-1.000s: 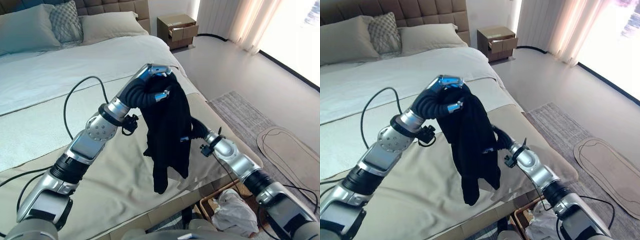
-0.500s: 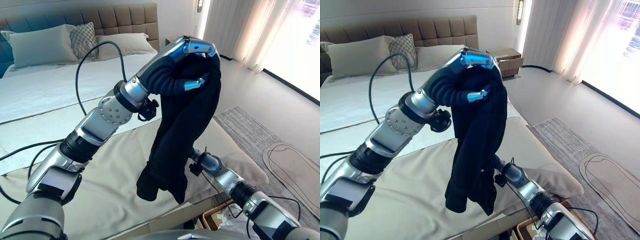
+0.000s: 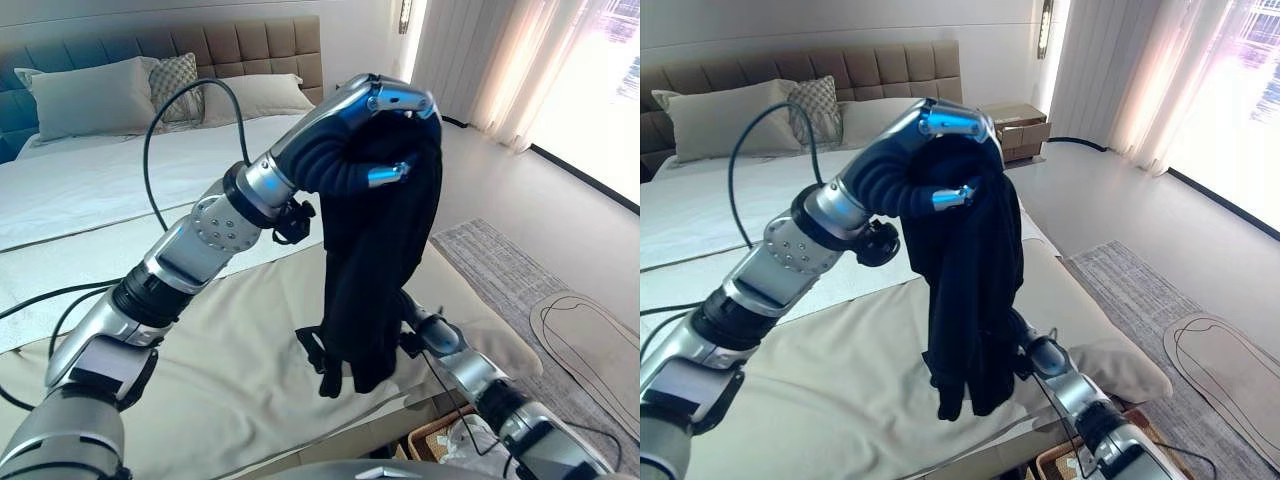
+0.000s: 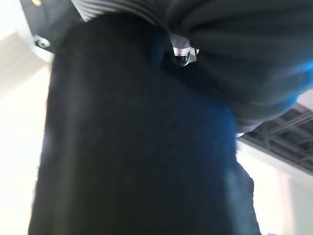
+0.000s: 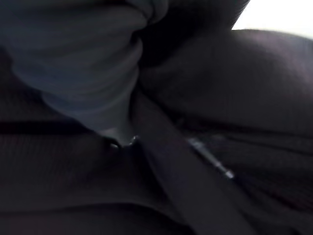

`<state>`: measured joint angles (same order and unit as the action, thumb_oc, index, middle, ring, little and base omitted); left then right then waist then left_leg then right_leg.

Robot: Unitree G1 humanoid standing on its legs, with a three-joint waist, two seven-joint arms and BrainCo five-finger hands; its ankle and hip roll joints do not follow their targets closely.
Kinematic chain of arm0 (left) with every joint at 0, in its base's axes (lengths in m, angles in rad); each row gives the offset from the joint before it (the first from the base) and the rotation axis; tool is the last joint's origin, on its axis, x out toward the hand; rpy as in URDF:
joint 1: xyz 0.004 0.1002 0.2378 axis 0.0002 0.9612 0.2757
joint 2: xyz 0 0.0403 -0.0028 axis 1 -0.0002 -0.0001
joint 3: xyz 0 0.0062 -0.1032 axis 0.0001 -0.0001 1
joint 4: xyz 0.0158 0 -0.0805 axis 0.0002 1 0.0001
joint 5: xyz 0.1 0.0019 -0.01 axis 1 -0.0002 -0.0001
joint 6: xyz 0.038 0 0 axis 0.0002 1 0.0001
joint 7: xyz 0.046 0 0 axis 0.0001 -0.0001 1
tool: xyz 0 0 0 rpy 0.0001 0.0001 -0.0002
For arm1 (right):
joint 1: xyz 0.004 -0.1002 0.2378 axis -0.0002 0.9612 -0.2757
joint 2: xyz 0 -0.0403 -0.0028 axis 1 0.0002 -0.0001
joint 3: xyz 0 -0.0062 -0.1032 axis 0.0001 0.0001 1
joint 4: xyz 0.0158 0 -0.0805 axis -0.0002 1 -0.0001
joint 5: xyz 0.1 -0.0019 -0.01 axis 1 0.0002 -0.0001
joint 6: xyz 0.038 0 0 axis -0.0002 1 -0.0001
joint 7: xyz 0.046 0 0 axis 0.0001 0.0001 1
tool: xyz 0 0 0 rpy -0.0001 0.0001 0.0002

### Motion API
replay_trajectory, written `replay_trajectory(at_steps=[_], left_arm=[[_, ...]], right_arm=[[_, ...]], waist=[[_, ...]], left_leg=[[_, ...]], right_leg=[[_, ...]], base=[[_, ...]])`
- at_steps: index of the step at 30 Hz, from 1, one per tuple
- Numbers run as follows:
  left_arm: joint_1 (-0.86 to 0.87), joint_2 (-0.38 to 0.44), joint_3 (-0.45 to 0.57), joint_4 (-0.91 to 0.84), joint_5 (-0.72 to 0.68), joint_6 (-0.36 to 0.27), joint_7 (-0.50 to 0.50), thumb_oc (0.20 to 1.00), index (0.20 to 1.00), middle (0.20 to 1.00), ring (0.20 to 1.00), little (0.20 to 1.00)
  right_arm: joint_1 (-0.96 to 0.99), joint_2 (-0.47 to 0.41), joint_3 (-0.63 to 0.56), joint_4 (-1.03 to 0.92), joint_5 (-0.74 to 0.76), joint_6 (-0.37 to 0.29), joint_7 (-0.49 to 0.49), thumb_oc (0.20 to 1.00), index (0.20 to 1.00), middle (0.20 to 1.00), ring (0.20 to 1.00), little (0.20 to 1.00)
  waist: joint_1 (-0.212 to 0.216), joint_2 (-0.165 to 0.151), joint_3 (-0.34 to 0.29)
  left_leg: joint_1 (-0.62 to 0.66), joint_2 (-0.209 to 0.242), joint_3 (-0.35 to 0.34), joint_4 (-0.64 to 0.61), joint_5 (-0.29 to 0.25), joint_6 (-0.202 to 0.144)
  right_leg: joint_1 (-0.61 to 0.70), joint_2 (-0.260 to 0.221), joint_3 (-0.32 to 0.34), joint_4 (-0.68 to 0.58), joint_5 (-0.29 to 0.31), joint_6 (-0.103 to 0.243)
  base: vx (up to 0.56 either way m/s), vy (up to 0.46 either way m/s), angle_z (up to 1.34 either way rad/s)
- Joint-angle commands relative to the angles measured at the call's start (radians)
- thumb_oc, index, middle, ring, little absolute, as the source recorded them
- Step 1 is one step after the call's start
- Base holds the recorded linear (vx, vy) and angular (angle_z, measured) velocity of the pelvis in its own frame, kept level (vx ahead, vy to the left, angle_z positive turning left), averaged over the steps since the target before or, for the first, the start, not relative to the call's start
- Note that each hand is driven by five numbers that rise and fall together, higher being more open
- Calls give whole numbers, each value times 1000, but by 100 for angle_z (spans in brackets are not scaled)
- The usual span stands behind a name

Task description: Pick up clothes into the bucket

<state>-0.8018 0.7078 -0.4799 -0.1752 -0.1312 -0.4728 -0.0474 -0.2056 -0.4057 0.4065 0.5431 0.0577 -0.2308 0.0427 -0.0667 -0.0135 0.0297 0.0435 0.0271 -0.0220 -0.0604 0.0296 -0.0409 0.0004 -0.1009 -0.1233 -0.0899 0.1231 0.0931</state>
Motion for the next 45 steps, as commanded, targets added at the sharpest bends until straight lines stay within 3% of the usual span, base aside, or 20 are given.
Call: replay_trajectory(at_steps=[1, 3, 6, 11, 12, 13, 18, 24, 25, 26, 29, 33, 36, 38, 39, 40, 42, 45], left_arm=[[-4, -10, 129, 67, 47, -21, 120, 200, 200, 200, 200, 200], [26, -13, 135, 86, 64, -18, 125, 200, 200, 200, 200, 200], [153, -37, 160, 190, 212, 8, 166, 200, 200, 200, 200, 200], [267, -103, 157, 288, 290, 30, 166, 200, 200, 200, 200, 200], [289, -122, 144, 320, 310, 37, 157, 272, 272, 272, 272, 272], [298, -137, 133, 334, 331, 42, 149, 1000, 1000, 1000, 1000, 1000], [366, -246, 76, 438, 279, 46, 101, 1000, 1000, 1000, 1000, 1000], [440, -285, 85, 446, 176, 51, 72, 1000, 1000, 1000, 1000, 1000], [445, -279, 84, 444, 165, 49, 71, 1000, 1000, 1000, 1000, 1000], [463, -261, 89, 435, 133, 53, 68, 1000, 1000, 1000, 1000, 1000], [492, -256, 106, 457, 93, 48, 74, 1000, 1000, 1000, 1000, 1000], [538, -252, 144, 444, 41, 30, 77, 1000, 1000, 1000, 1000, 1000], [562, -259, 173, 453, 22, 14, 111, 1000, 1000, 1000, 1000, 1000], [605, -267, 222, 449, -40, 2, 114, 1000, 1000, 1000, 1000, 1000], [632, -271, 257, 445, -62, -7, 132, 1000, 1000, 1000, 1000, 1000], [631, -270, 258, 445, -62, -7, 132, 1000, 1000, 1000, 1000, 1000], [648, -275, 282, 444, -80, -17, 146, 1000, 1000, 1000, 1000, 1000], [654, -274, 306, 438, -82, -34, 166, 1000, 1000, 1000, 1000, 1000]], right_arm=[[36, -23, -97, -78, 159, -45, -20, 200, 200, 200, 200, 200], [61, -21, -134, -102, 207, -56, -24, 200, 200, 200, 200, 200], [152, 13, -266, -187, 377, -105, -28, 200, 200, 200, 200, 200], [204, 41, -357, -249, 482, -138, -43, 200, 200, 200, 200, 200], [206, 44, -371, -260, 503, -146, -47, 200, 200, 200, 200, 200], [211, 46, -384, -276, 517, -150, -47, 200, 200, 200, 200, 200], [195, 62, -437, -308, 574, -169, -73, 200, 200, 200, 200, 200], [144, 36, -455, -332, 572, -182, -101, 200, 200, 200, 200, 200], [112, 37, -456, -329, 582, -188, -109, 200, 200, 200, 200, 200], [66, 31, -451, -336, 586, -194, -128, 200, 200, 200, 200, 200], [24, 8, -443, -317, 573, -187, -151, 200, 200, 200, 200, 200], [9, -19, -446, -325, 548, -183, -172, 200, 200, 200, 200, 200], [-16, -37, -437, -335, 524, -189, -182, 200, 200, 200, 200, 200], [-45, -56, -418, -335, 493, -188, -197, 200, 200, 200, 200, 200], [-73, -63, -407, -340, 488, -196, -201, 200, 200, 200, 200, 200], [-75, -63, -406, -339, 488, -196, -201, 200, 200, 200, 200, 200], [-92, -67, -404, -338, 492, -202, -204, 200, 200, 200, 200, 200], [-87, -58, -443, -354, 484, -222, -237, 200, 200, 200, 200, 200]], waist=[[-19, -49, -7], [-22, -50, -8], [-42, -54, -3], [-60, -57, -4], [-66, -58, -3], [-69, -58, -3], [-99, -61, 17], [-116, -51, 84], [-108, -45, 107], [-79, -23, 135], [-84, -28, 136], [-91, -27, 150], [-103, -14, 177], [-99, -7, 200], [-80, -8, 232], [-81, -10, 230], [-70, -9, 245], [-85, 9, 263]], left_leg=[[-6, 4, 1, 46, -34, -12], [-6, 4, 2, 48, -35, -11], [-6, 2, 13, 51, -39, -8], [-3, -1, 30, 55, -48, -1], [-2, -2, 34, 56, -50, 1], [-2, -3, 39, 58, -52, 3], [-13, -26, 75, 90, -78, 24], [-41, -46, 152, 126, -107, 47], [-54, -41, 177, 136, -109, 52], [-79, -12, 224, 155, -106, 54], [-91, -2, 257, 175, -114, 37], [-127, 10, 287, 208, -109, 29], [-154, 23, 289, 218, -102, 24], [-171, 26, 279, 240, -111, 29], [-207, 18, 224, 278, -125, 26], [-211, 16, 224, 276, -120, 27], [-241, -3, 155, 278, -121, 23], [-288, 1, 169, 294, -116, 17]], right_leg=[[31, -64, -16, 35, -23, 80], [30, -65, -15, 37, -23, 80], [23, -67, -5, 40, -24, 81], [14, -70, 12, 45, -22, 82], [11, -71, 17, 47, -20, 83], [7, -72, 23, 50, -20, 84], [-25, -89, 71, 72, -9, 98], [-118, -100, 140, 128, 5, 127], [-150, -104, 123, 163, 1, 130], [-175, -149, 8, 243, -34, 95], [-153, -173, -39, 208, -34, 86], [-179, -173, -23, 186, -17, 89], [-225, -164, -11, 204, -24, 82], [-266, -142, 31, 219, -28, 73], [-303, -121, 67, 243, -32, 69], [-308, -122, 68, 240, -28, 69], [-338, -114, 89, 253, -25, 71], [-378, -125, 83, 266, -23, 69]], base=[[0, 0, 0], [0, 0, 0], [-8, 14, -4], [-14, 31, -7], [-13, 25, -13], [-25, 40, -20], [-52, 73, -20], [-129, 87, -42], [-317, 16, -81], [-228, -21, -86], [-64, -65, -104], [-61, -94, -47], [-89, -98, -12], [-118, -88, -28], [-113, -66, -56], [-115, -76, -80], [-74, -73, -52], [-52, -42, 3]])
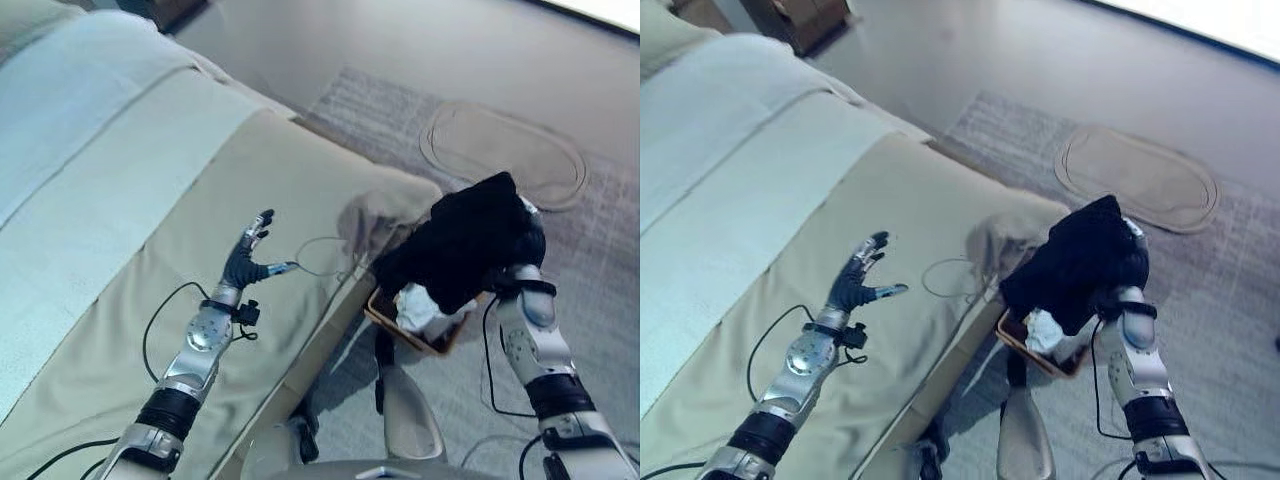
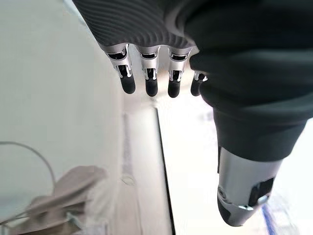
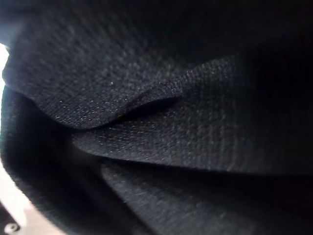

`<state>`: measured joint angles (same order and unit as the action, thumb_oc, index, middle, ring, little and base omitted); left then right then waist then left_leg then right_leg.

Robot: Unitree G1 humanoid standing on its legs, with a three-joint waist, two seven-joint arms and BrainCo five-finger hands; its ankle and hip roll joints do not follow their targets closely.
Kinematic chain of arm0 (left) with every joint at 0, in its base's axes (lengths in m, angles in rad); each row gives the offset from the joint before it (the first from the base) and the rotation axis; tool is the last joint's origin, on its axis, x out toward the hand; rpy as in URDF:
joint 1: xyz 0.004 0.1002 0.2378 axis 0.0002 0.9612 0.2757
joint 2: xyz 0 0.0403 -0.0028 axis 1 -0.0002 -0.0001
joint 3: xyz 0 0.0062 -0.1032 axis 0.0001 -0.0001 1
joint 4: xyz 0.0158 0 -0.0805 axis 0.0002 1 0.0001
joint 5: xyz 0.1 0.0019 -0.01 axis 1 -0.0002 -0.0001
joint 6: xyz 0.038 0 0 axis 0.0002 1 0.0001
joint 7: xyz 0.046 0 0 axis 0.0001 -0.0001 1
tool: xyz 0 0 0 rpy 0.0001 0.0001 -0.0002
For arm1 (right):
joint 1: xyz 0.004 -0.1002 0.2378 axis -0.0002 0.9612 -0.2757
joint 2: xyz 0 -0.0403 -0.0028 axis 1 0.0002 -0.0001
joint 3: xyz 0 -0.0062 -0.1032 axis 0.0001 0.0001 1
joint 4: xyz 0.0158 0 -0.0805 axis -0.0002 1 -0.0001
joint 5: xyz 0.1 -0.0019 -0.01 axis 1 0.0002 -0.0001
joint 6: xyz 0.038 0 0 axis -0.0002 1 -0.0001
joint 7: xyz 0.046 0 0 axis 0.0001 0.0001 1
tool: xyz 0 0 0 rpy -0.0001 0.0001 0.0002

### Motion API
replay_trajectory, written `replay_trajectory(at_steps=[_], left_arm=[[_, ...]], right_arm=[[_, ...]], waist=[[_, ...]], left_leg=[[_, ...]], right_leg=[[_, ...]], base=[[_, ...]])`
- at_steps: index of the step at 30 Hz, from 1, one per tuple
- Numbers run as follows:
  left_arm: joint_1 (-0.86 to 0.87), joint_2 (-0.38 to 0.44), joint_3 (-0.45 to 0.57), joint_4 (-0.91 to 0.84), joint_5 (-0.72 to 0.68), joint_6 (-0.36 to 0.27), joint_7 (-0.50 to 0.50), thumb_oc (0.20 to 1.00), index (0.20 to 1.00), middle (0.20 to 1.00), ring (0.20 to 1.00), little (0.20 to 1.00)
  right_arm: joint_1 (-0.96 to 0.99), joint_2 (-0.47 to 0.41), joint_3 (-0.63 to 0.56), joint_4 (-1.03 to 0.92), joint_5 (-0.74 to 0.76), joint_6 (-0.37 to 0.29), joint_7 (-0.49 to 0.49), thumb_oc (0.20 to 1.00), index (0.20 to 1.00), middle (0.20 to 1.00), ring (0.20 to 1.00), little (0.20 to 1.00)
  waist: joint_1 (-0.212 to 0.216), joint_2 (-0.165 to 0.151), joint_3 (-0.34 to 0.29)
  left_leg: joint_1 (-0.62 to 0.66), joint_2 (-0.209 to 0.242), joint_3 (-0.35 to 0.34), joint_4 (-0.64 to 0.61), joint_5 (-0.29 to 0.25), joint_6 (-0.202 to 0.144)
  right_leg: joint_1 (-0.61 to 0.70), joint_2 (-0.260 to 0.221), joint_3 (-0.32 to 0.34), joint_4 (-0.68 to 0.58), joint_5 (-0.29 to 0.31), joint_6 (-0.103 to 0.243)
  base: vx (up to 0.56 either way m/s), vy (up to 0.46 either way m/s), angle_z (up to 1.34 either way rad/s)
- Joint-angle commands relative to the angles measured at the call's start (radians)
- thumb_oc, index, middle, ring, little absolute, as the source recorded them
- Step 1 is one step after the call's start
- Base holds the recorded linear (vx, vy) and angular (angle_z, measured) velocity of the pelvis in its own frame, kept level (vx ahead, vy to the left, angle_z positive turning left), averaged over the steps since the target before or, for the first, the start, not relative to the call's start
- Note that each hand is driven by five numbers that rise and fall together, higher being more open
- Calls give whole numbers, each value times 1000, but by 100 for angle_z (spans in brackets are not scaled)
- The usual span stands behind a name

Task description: Pick up clothes into the bucket

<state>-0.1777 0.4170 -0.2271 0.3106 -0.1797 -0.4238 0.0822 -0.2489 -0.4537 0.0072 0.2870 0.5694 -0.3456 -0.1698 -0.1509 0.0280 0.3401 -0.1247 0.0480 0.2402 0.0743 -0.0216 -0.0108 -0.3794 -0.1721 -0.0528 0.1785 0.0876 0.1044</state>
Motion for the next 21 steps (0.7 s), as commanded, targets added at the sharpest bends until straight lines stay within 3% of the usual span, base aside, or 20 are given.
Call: replay_trajectory(at_steps=[1, 7, 14, 21], left_arm=[[33, 15, 66, -55, -35, -92, 49, 1000, 1000, 1000, 1000, 1000], [60, -23, 144, -127, -114, -134, 114, 1000, 1000, 1000, 1000, 1000], [37, -86, 201, -220, -220, -170, 153, 1000, 1000, 1000, 1000, 1000], [33, -101, 199, -259, -268, -181, 149, 1000, 1000, 1000, 1000, 1000]], right_arm=[[-54, -11, -49, -100, -38, -114, -39, 200, 200, 200, 200, 200], [-137, -9, -62, -89, -77, -140, -135, 200, 200, 200, 200, 200], [-216, -74, -97, -87, -164, -141, -245, 200, 200, 200, 200, 200], [-297, -127, -129, -28, -192, -147, -327, 200, 200, 200, 200, 200]], waist=[[-4, -24, -40], [17, -23, 24], [10, 20, 78], [12, 58, 100]], left_leg=[[-134, -21, -88, 163, -65, -11], [-254, -34, -45, 261, -96, 16], [-437, -15, -13, 380, -137, 8], [-541, -3, 18, 454, -164, 10]], right_leg=[[-23, -53, 19, 6, 12, 57], [-180, -39, 98, 77, 27, 58], [-345, -51, 131, 155, 16, 63], [-468, -36, 177, 215, 11, 59]], base=[[-88, 32, 13], [-122, 38, -22], [-112, -3, -5], [-64, 26, -14]])
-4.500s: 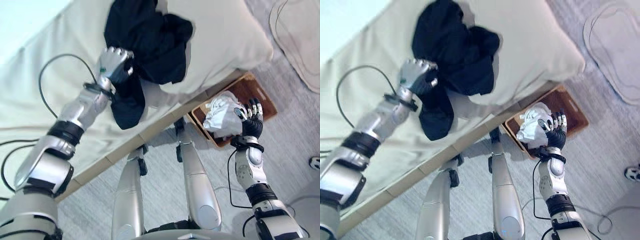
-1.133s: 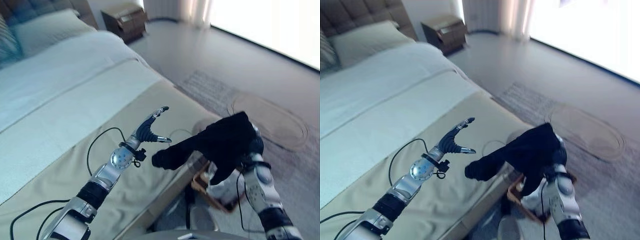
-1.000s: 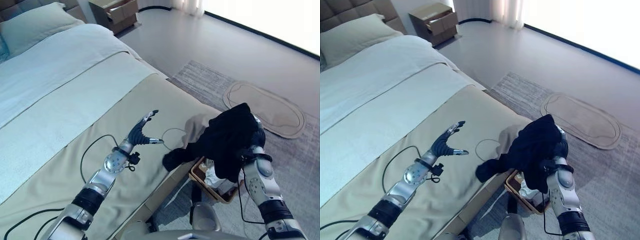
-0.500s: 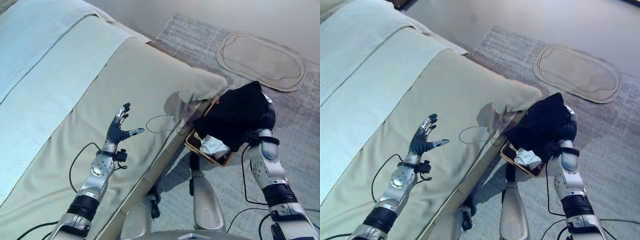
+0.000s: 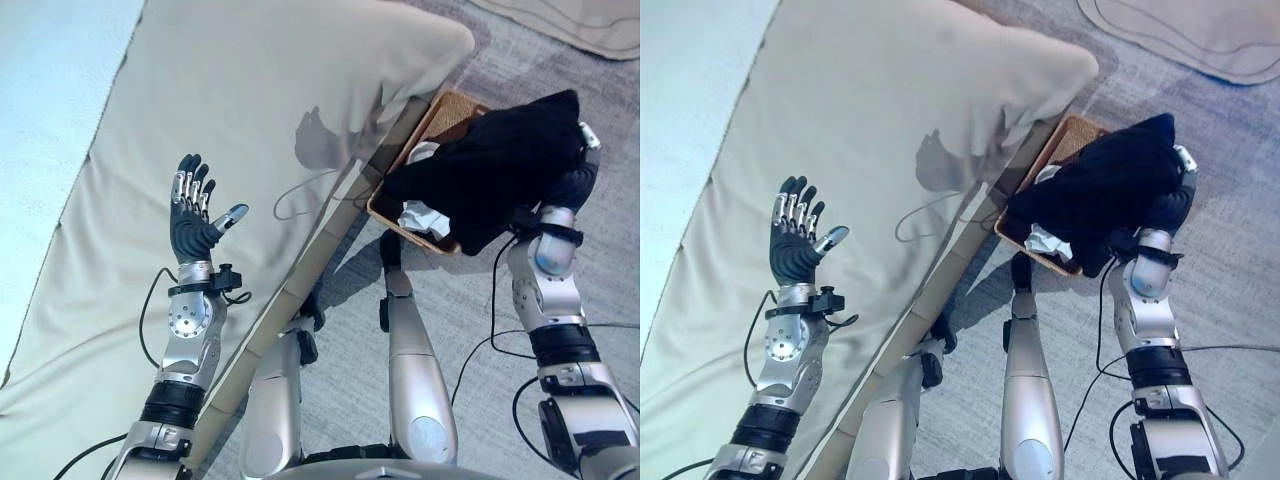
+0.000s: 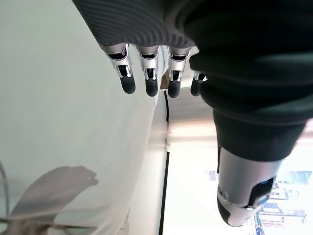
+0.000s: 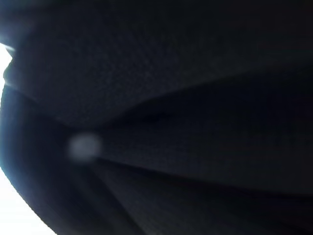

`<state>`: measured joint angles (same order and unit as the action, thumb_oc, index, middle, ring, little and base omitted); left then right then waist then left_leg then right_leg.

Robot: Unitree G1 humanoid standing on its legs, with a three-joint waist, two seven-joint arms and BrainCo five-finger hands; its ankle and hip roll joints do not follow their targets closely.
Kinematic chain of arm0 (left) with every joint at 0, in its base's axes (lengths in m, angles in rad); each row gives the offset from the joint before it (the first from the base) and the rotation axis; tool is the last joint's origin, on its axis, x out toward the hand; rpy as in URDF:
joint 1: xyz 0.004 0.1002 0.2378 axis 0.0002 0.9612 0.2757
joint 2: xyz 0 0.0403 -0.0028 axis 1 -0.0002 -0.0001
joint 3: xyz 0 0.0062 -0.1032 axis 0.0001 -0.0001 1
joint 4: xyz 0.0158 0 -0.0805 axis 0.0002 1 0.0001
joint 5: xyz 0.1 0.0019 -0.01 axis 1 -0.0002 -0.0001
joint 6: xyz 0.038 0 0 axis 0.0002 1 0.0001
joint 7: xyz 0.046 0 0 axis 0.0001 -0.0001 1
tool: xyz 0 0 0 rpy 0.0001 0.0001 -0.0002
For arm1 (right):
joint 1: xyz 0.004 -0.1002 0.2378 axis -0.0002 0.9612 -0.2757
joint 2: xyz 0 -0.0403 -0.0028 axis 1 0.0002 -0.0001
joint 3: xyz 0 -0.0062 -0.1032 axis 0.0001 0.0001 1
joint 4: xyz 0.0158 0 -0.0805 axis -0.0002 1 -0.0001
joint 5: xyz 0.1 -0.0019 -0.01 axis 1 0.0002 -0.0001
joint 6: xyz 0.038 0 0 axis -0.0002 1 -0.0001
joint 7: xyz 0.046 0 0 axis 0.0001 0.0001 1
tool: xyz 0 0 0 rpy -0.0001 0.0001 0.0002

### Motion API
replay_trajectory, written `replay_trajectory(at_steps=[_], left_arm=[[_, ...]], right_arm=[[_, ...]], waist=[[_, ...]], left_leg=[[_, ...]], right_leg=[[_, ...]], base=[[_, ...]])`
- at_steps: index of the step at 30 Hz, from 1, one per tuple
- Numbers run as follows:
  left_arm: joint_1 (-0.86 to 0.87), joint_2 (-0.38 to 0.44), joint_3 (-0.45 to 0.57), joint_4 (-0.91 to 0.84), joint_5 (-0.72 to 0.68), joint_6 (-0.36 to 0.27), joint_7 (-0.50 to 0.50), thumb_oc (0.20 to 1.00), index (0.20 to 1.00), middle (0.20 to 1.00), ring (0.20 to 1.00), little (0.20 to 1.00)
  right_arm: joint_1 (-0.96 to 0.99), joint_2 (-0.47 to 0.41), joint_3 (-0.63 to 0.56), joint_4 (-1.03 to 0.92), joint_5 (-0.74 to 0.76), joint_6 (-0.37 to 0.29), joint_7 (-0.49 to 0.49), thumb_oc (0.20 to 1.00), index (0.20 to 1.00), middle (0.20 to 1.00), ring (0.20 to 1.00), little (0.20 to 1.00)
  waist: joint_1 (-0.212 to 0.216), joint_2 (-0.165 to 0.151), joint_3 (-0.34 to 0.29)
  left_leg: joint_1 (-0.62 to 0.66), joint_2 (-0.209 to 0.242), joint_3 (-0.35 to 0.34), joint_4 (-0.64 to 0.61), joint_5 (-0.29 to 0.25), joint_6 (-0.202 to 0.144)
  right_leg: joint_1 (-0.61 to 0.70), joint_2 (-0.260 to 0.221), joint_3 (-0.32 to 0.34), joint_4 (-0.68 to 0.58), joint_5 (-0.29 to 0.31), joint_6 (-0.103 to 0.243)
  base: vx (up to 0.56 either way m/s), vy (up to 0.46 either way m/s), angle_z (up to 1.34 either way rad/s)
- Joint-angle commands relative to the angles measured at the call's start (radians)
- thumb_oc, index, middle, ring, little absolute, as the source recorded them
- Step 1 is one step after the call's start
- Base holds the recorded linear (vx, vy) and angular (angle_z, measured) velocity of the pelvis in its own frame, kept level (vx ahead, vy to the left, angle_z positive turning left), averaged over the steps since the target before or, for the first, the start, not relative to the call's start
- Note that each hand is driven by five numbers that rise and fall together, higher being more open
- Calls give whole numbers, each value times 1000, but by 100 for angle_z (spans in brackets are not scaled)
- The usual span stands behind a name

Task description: Pick up clothes into the bucket

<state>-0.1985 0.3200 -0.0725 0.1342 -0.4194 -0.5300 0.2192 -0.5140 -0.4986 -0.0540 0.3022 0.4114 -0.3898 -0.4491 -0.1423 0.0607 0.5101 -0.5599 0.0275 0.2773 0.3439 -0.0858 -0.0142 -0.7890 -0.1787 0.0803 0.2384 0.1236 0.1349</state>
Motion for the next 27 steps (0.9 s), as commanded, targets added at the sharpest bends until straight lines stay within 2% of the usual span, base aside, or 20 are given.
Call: replay_trajectory(at_steps=[1, 3, 4, 5, 7, 10, 13, 19, 24, 27], left_arm=[[52, -2, 36, -83, -31, -73, 8, 1000, 1000, 1000, 1000, 1000], [46, 1, 28, -74, -30, -73, 8, 1000, 1000, 1000, 1000, 1000], [50, 4, 28, -73, -43, -73, 1, 1000, 1000, 1000, 1000, 1000], [49, 2, 28, -73, -45, -74, 0, 1000, 1000, 1000, 1000, 1000], [47, 4, 21, -73, -63, -80, -10, 1000, 1000, 1000, 1000, 1000], [44, -3, 17, -78, -79, -81, -15, 1000, 1000, 1000, 1000, 1000], [35, 5, 3, -91, -92, -90, -17, 1000, 1000, 1000, 1000, 1000], [17, 7, -25, -149, -123, -98, -35, 1000, 1000, 1000, 1000, 1000], [5, 6, -30, -175, -129, -105, -29, 1000, 1000, 1000, 1000, 1000], [-4, 10, -33, -198, -130, -106, -21, 1000, 1000, 1000, 1000, 1000]], right_arm=[[-39, -91, -74, -32, -32, -104, -56, 200, 200, 200, 200, 200], [-51, -111, -78, -6, -32, -103, -65, 200, 200, 200, 200, 200], [-67, -139, -73, 13, -45, -98, -75, 200, 200, 200, 200, 200], [-68, -142, -72, 15, -44, -99, -75, 200, 200, 200, 200, 200], [-105, -181, -56, 80, -30, -94, -75, 200, 200, 200, 200, 200], [-134, -201, -35, 104, -37, -87, -79, 200, 200, 200, 200, 200], [-203, -225, -5, 206, -18, -74, -94, 200, 200, 200, 200, 200], [-351, -282, 130, 421, -14, -6, -61, 200, 200, 200, 200, 200], [-406, -303, 166, 495, -12, 14, -58, 200, 200, 200, 200, 200], [-442, -324, 225, 529, -66, 48, -53, 200, 200, 200, 200, 200]], waist=[[2, 31, -65], [2, 38, -56], [9, 48, -53], [3, 45, -48], [17, 59, -41], [20, 68, -36], [30, 83, -29], [53, 111, -20], [60, 125, -27], [67, 128, -26]], left_leg=[[-116, 16, -16, 193, -104, 15], [-133, 16, -12, 202, -109, 15], [-140, 12, -16, 216, -142, 11], [-153, 13, -4, 220, -120, 17], [-172, 11, -6, 235, -154, 13], [-195, 10, -3, 242, -156, 14], [-218, 6, 0, 250, -156, 14], [-287, 4, 3, 288, -166, 14], [-330, 0, 2, 310, -170, 12], [-359, -1, 2, 320, -171, 13]], right_leg=[[-71, -30, 50, 166, -27, 28], [-93, -25, 61, 178, -30, 27], [-108, -17, 72, 198, -60, 31], [-118, -20, 74, 192, -34, 27], [-146, -12, 85, 214, -67, 31], [-172, -10, 92, 224, -68, 31], [-198, -13, 97, 235, -73, 28], [-275, -7, 109, 291, -97, 12], [-329, -5, 118, 331, -112, 5], [-361, -6, 119, 354, -120, -1]], base=[[-26, 40, -36], [16, 55, 0], [-11, 20, 9], [67, 52, -31], [33, 22, -45], [0, 3, -28], [7, 7, 6], [16, -12, 2], [17, -9, -1], [34, -10, 7]])
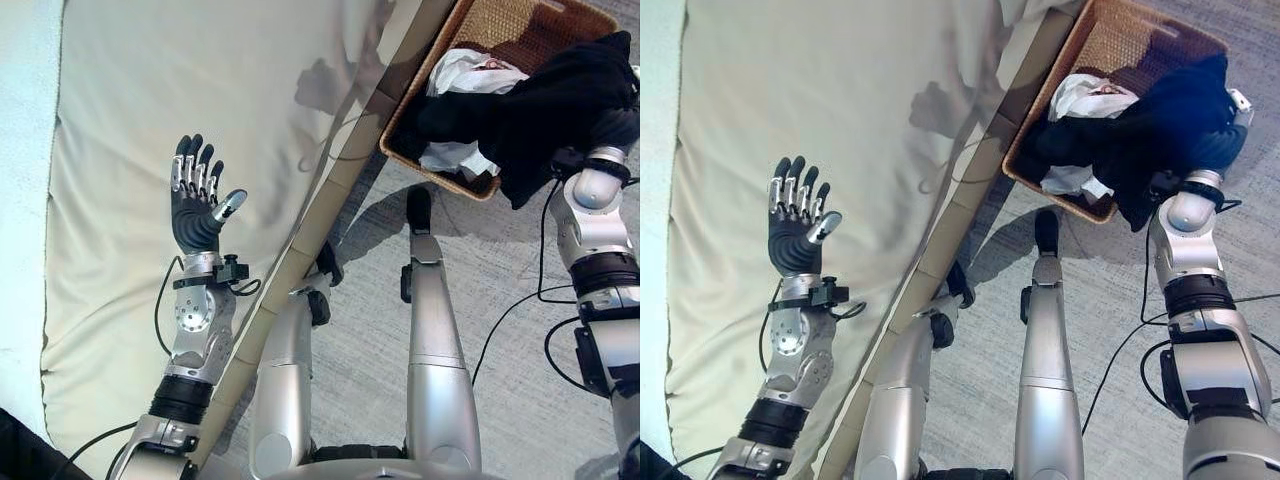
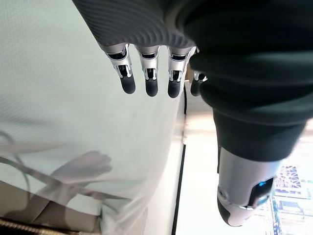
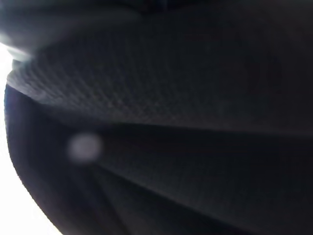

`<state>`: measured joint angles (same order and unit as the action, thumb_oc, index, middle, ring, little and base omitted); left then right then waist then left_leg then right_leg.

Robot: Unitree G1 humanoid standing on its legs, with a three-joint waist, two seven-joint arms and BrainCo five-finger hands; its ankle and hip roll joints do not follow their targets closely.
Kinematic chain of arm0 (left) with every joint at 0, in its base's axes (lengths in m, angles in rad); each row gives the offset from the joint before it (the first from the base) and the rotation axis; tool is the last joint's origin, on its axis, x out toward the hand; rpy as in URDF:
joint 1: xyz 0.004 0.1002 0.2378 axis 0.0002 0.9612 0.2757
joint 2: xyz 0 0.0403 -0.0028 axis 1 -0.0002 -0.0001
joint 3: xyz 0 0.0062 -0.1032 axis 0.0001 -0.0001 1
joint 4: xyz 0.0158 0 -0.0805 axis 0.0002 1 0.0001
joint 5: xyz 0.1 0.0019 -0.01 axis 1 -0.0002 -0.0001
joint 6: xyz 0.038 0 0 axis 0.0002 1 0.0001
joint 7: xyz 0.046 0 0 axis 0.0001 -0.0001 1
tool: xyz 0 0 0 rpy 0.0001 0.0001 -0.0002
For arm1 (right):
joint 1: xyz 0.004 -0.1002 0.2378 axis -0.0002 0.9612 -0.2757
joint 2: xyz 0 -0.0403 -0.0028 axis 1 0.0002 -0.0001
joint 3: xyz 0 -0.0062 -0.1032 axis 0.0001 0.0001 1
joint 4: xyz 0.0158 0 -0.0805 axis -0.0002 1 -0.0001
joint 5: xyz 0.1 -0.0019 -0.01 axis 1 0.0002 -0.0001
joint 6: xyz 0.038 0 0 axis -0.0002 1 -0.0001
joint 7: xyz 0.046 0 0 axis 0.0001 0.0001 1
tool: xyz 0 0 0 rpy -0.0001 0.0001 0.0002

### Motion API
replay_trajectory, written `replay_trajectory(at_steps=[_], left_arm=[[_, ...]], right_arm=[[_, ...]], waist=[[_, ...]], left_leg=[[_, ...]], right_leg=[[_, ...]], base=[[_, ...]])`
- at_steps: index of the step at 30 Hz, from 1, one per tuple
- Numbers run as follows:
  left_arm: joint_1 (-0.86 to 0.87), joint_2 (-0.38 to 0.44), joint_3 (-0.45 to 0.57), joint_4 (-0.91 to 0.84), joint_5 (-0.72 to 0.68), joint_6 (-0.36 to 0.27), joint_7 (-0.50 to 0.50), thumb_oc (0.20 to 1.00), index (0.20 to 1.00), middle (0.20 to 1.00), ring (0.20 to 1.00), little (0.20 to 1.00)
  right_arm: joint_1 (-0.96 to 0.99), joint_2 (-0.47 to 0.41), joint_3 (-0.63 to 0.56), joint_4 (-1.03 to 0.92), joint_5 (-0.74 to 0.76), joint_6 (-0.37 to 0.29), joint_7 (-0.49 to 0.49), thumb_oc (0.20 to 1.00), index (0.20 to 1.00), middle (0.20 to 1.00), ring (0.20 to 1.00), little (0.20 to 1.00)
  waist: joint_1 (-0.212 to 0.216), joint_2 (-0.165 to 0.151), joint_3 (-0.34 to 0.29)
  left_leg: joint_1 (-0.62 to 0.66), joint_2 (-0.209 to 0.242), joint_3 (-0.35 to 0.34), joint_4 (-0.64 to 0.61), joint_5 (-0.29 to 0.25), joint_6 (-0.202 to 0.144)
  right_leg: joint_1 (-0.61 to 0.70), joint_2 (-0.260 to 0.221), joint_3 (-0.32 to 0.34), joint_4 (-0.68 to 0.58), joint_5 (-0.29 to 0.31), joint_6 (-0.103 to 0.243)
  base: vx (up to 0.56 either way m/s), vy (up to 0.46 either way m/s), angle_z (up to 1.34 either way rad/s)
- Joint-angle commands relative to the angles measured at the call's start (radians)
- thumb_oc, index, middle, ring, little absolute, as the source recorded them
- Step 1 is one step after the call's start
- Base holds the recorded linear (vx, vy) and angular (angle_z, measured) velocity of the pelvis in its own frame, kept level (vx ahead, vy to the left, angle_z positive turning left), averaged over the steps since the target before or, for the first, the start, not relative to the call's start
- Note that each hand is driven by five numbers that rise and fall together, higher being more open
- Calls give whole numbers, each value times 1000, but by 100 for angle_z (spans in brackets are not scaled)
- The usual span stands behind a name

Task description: Pick up clothes into the bucket

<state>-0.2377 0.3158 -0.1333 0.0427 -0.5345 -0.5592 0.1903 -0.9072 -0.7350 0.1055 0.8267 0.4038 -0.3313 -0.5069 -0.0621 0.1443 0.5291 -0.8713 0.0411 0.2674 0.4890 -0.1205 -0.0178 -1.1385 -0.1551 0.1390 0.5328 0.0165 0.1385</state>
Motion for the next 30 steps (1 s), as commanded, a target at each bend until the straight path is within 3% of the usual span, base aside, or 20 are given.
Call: replay_trajectory(at_steps=[1, 6, 15, 28, 29, 30], left_arm=[[35, 13, 29, -107, -15, -77, 8, 1000, 1000, 1000, 1000, 1000], [27, 18, 23, -119, -5, -83, 19, 1000, 1000, 1000, 1000, 1000], [22, 41, 6, -147, -27, -83, 22, 1000, 1000, 1000, 1000, 1000], [15, 42, 14, -165, -31, -70, 29, 1000, 1000, 1000, 1000, 1000], [11, 41, 12, -162, -31, -67, 29, 1000, 1000, 1000, 1000, 1000], [9, 41, 13, -162, -30, -67, 29, 1000, 1000, 1000, 1000, 1000]], right_arm=[[-51, -88, 67, 6, -59, -10, 4, 200, 200, 200, 200, 200], [-78, -91, 115, 37, -116, 14, 3, 200, 200, 200, 200, 200], [-206, -90, 201, 280, -126, 72, 20, 200, 200, 200, 200, 200], [-284, -112, 318, 390, -232, 139, 58, 200, 200, 200, 200, 200], [-287, -109, 331, 392, -244, 142, 66, 244, 244, 244, 244, 244], [-287, -106, 338, 382, -247, 140, 72, 373, 373, 373, 373, 373]], waist=[[-14, 45, -46], [-13, 46, -51], [18, 48, -64], [19, 37, -71], [18, 35, -72], [18, 34, -72]], left_leg=[[-49, -15, 12, 176, -136, 16], [-81, -22, 5, 192, -137, 17], [-134, -27, 11, 217, -137, 21], [-169, -22, 6, 229, -131, 19], [-170, -21, 7, 229, -131, 19], [-170, -21, 9, 228, -130, 19]], right_leg=[[-13, -30, 60, 61, -14, -5], [-45, -25, 67, 89, -22, -14], [-101, -23, 68, 119, -22, -18], [-129, -21, 62, 128, -21, -22], [-129, -19, 62, 128, -21, -22], [-129, -18, 61, 127, -20, -23]], base=[[27, -17, 13], [23, -16, 12], [5, -4, 3], [-1, -1, -2], [-3, 10, -6], [0, 0, 0]])
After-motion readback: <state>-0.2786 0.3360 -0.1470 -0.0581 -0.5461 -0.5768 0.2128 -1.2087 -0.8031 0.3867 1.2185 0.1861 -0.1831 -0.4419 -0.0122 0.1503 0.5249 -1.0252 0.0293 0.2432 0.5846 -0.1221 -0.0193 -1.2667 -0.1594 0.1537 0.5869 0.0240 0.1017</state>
